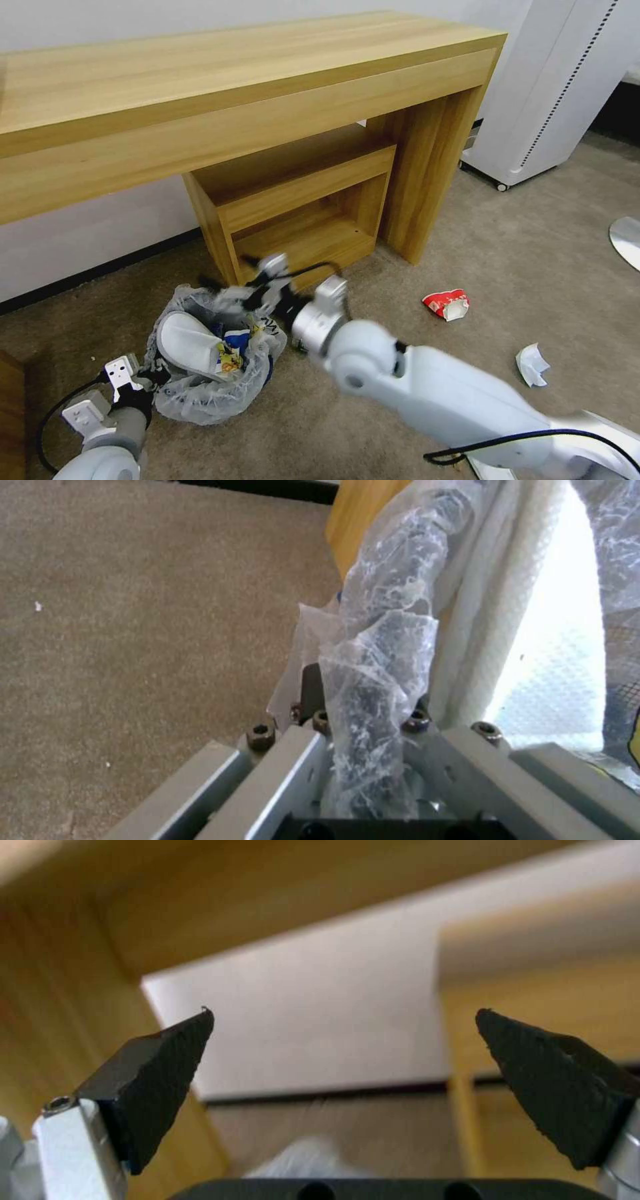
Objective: Pick up the trash bin and place the garbage on the floor into it.
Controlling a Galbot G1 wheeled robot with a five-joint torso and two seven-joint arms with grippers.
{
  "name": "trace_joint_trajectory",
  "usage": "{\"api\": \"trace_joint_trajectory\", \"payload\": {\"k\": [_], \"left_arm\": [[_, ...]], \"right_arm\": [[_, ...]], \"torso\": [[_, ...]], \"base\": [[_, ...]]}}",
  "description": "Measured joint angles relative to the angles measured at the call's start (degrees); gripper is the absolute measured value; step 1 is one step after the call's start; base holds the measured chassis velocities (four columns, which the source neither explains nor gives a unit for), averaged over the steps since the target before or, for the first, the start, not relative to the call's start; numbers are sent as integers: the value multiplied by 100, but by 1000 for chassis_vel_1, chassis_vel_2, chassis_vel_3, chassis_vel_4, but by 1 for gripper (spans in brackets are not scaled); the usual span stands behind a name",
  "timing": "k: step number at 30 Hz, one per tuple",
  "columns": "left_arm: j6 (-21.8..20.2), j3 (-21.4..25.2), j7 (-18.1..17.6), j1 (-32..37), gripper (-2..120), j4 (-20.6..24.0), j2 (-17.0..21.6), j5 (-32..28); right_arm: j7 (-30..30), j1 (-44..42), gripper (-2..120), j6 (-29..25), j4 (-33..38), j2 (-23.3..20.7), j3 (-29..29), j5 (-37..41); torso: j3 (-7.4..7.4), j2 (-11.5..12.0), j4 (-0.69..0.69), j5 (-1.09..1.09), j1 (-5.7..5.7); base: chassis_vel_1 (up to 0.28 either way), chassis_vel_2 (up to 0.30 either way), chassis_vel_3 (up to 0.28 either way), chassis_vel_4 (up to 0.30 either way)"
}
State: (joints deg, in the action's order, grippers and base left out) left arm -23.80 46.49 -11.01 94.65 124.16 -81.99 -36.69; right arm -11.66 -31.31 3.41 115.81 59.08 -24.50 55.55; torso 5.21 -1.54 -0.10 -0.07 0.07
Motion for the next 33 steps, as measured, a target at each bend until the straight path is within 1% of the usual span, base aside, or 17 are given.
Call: {"api": "trace_joint_trajectory", "payload": {"k": [2,3,4,5,6,8,9,10,12,13,14,16,18,20,22,26,33], "left_arm": [[-1,1,0,2,1,19,0,0],[-1,1,0,2,1,19,0,0],[-1,2,0,2,1,31,2,0],[0,2,1,0,1,46,11,0],[0,2,1,0,1,46,11,0],[-8,18,-5,-4,1,64,41,-12],[-12,22,-9,-4,1,71,51,-21],[-12,22,-9,-4,1,71,51,-21],[-17,23,-12,0,1,84,72,-34],[-26,27,-20,8,1,94,91,-39],[-26,27,-20,8,1,94,91,-39],[-36,32,-27,13,1,108,112,-61],[-106,55,-93,27,1,134,143,-78],[-124,63,-106,33,1,138,147,-78],[-203,121,-176,81,1,175,171,-86],[-246,180,-213,176,1,204,207,-109],[-290,202,-267,281,1,256,215,-125]], "right_arm": [[181,-243,100,-144,236,-274,684,-34],[181,-243,100,-144,236,-274,684,-34],[221,-323,100,-211,281,-337,908,-50],[292,-478,100,-317,328,-420,1304,-65],[292,-478,100,-317,328,-420,1304,-65],[328,-792,100,-366,361,-504,2070,-63],[325,-925,100,-376,362,-522,2327,-62],[325,-925,100,-376,362,-522,2327,-62],[326,-1144,100,-391,337,-535,2684,-74],[317,-1418,100,-398,290,-542,3066,-137],[317,-1418,100,-398,290,-542,3066,-137],[256,-1781,100,-405,213,-528,3455,-286],[250,-2159,100,-551,32,-453,3801,-713],[255,-2202,100,-577,2,-437,3840,-777],[253,-2466,100,-703,-142,-318,4087,-1031],[275,-2749,100,-862,-315,-147,4341,-1342],[323,-3097,100,-1037,-561,45,4490,-1754]], "torso": [[1,0,0,1,0],[1,0,0,1,0],[0,0,0,0,0],[0,0,0,0,0],[0,0,0,0,0],[0,0,0,1,0],[0,0,1,0,0],[0,0,1,0,0],[0,0,0,1,0],[0,0,0,1,0],[0,0,0,1,0],[0,0,0,1,0],[0,0,-1,1,0],[0,0,-1,0,0],[0,0,1,0,0],[0,0,1,-1,0],[0,0,0,-1,0]], "base": [[0,0,0,0],[0,0,0,0],[0,0,0,0],[0,0,0,0],[0,0,0,0],[0,0,0,0],[0,0,0,0],[0,0,0,0],[0,0,0,0],[0,0,0,0],[0,0,0,0],[0,0,0,0],[0,0,0,0],[0,0,0,0],[0,0,0,0],[0,0,0,0],[0,0,0,0]]}}
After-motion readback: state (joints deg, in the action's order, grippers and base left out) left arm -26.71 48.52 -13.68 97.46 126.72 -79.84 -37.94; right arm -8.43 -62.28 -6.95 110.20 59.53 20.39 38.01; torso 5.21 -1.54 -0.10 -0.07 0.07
